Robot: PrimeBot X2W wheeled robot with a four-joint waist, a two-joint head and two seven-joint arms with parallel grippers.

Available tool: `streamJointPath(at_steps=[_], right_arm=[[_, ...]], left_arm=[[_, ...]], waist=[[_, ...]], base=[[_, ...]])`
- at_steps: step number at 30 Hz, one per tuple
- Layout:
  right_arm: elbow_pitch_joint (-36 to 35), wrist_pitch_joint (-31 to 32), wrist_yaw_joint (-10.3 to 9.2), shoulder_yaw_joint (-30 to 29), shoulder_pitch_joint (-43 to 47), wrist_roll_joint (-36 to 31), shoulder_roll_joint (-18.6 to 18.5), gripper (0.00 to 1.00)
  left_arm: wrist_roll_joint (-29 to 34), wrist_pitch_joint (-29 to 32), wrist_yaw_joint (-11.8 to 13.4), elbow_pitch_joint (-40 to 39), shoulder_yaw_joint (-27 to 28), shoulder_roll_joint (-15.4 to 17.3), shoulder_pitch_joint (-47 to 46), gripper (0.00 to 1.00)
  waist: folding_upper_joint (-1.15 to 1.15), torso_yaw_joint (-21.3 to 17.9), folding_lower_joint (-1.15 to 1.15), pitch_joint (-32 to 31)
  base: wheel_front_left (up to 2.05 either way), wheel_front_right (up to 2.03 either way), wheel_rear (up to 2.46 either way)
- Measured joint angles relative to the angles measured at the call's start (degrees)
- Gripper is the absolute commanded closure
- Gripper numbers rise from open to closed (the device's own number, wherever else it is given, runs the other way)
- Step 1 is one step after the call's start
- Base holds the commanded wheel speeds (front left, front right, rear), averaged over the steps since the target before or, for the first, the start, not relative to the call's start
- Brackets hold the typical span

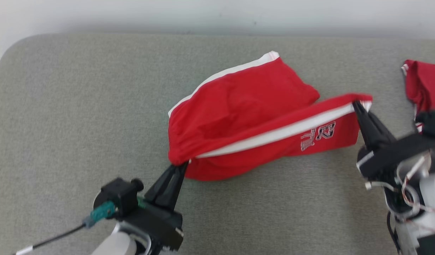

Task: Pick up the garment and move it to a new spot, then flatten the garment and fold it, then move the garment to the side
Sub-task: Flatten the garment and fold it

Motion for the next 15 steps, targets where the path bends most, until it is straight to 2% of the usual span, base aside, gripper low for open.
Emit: streamJointPath(at_steps=[7,15], right_arm=[[12.03,0.7,0.0,4.36,-16.62,-3.77,-0.88,1.0],[27.86,-1.71,0.0,8.72,-33.06,-7.22,-1.55,1.0]], left_arm=[[-1.37,-0.02,-1.0,6.59,0.55,-3.0,-8.94,1.0],[-2.02,-0.27,-1.59,13.96,-1.47,-4.87,-19.06,1.0]], waist=[[0.0,2.71,0.0,4.06],[0.01,6.36,0.01,9.1]], base=[[0.0,0.0,0.0],[0.0,0.0,0.0]])
